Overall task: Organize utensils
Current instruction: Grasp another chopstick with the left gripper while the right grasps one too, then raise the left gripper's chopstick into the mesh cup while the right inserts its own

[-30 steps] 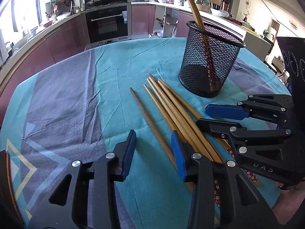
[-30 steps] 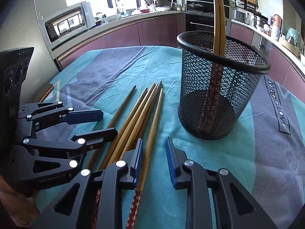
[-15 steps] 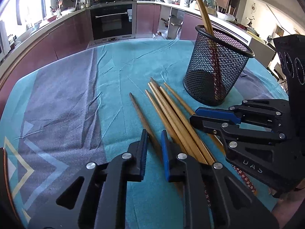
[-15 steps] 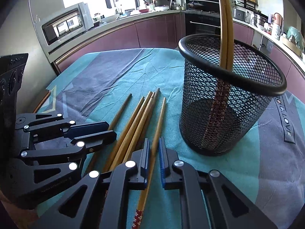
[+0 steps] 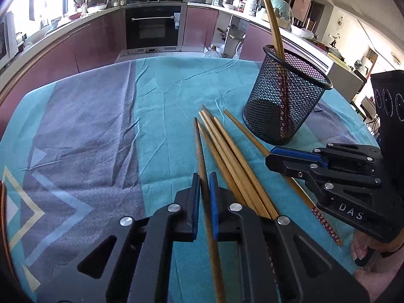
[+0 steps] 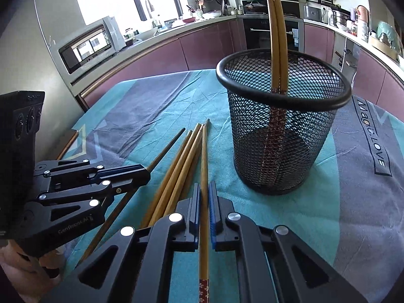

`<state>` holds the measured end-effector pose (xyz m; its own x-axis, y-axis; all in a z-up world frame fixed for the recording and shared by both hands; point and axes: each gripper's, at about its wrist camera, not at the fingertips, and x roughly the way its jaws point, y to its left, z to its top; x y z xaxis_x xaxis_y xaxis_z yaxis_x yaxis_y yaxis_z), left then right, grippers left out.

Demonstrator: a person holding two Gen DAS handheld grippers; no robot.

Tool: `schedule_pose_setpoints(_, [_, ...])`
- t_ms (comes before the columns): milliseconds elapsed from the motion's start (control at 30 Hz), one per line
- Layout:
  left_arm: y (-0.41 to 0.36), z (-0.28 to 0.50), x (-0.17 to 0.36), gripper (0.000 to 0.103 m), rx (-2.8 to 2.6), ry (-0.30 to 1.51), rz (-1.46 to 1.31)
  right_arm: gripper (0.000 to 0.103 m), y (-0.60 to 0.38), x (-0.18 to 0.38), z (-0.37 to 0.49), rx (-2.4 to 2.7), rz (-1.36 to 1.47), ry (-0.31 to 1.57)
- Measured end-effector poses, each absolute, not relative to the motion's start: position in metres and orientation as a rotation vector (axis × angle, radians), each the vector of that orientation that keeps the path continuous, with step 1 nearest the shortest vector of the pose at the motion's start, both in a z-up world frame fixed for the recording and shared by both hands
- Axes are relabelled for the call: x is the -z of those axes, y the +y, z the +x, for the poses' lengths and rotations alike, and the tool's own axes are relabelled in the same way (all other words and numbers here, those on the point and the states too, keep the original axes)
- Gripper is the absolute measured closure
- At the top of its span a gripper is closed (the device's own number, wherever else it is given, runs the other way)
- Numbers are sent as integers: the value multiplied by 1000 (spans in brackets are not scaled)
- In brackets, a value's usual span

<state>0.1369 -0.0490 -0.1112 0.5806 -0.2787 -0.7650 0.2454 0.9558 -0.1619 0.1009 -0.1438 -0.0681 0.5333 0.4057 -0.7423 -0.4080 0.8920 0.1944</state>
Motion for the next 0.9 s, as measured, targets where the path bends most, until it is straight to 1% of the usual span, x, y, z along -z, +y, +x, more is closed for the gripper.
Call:
schedule_pose_setpoints(367, [-31,122,75,96,395,830,-120,98,-162,36,78,-560,80,793])
schedule_pose_setpoints(900, [-13,91,4,96,510,656,-188,98,-196,-7,63,-554,148,641])
